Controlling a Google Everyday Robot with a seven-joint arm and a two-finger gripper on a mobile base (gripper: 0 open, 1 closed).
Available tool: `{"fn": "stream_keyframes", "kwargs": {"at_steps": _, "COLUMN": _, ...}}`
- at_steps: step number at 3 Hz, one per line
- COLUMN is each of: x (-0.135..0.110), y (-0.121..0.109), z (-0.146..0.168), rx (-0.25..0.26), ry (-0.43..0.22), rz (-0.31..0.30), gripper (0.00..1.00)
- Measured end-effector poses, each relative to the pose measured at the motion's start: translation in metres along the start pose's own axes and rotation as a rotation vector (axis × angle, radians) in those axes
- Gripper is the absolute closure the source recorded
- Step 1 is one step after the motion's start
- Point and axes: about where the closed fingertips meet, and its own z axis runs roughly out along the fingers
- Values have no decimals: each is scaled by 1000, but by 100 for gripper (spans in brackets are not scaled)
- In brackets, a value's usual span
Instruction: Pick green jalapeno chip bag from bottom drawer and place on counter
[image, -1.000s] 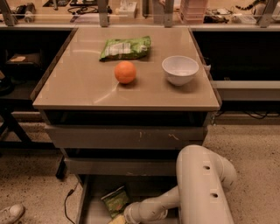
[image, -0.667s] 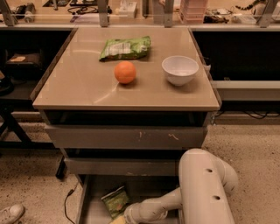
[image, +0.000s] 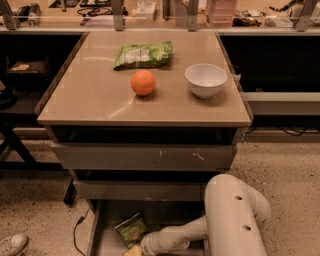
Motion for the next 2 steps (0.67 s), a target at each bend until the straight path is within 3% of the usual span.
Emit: {"fn": "stream_keyframes", "kwargs": {"at_steps": 2, "x": 0, "y": 0, "z": 0, "rx": 0, "ry": 0, "rz": 0, "gripper": 64}}
